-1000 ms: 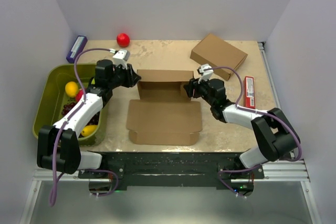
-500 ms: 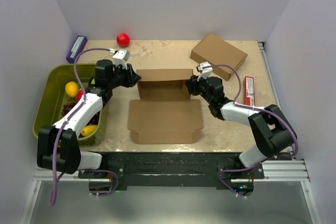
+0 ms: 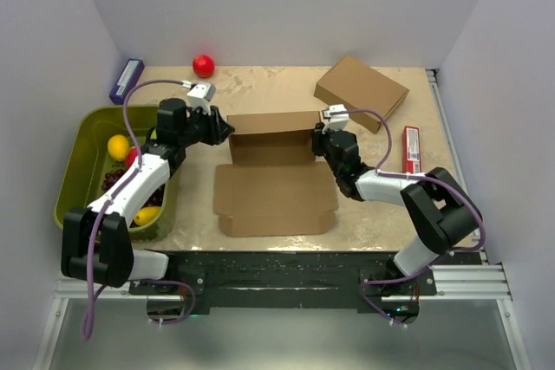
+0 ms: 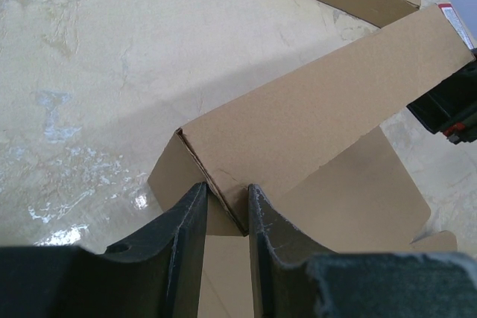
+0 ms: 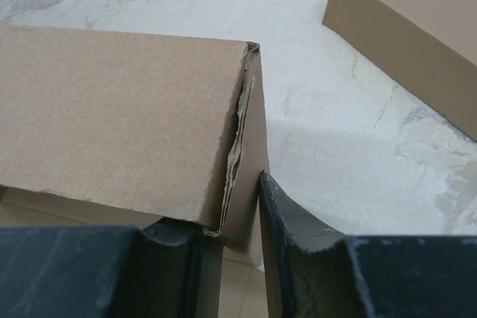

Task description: Fold the paper box

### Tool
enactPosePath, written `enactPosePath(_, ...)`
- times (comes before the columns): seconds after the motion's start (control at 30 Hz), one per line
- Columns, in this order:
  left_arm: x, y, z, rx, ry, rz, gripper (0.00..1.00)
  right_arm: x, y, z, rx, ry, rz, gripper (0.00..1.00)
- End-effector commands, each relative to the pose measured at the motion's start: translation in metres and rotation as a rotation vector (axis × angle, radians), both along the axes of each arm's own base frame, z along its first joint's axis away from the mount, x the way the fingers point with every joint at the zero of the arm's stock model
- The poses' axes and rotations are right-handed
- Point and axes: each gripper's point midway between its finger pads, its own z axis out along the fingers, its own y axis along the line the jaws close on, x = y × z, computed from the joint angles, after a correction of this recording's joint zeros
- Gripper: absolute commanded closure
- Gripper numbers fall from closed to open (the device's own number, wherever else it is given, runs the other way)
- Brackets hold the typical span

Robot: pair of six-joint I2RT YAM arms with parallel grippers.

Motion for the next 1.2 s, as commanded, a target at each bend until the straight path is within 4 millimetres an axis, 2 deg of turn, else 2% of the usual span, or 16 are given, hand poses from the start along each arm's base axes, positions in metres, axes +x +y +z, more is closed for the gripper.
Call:
enactPosePath(0.0, -0.031, -0.013, -0.04, 0.006, 0.155, -0.111, 0.7, 0.009, 0.002, 0.005, 0.003, -0.032, -0.082, 0.84)
enactPosePath(0.23, -0.031, -0.014, -0.039, 0.003, 0.153, -0.114, 0.7, 0.011, -0.011, -0.008, -0.042, -0.019, -0.169, 1.0)
enactPosePath(0.5, -0.031, -0.014, -0.039, 0.0, 0.151, -0.113, 0.7, 0.01, -0.024, -0.017, -0.053, -0.007, -0.273, 1.0)
enactPosePath(0.63, -0.031, -0.014, -0.039, 0.0, 0.152, -0.111, 0.7, 0.006, -0.015, -0.016, -0.02, -0.007, -0.22, 1.0)
enactPosePath(0.77, -0.031, -0.013, -0.04, 0.002, 0.156, -0.107, 0.7, 0.0, 0.003, -0.014, 0.022, 0.001, -0.112, 0.75)
enactPosePath(0.93, -0.031, -0.013, -0.038, 0.001, 0.154, -0.108, 0.7, -0.002, 0.006, -0.023, 0.039, 0.017, -0.099, 0.61)
enactPosePath(1.17, -0.031, -0.013, -0.039, 0.001, 0.154, -0.108, 0.7, 0.002, 0.003, -0.028, 0.033, 0.011, -0.12, 0.59)
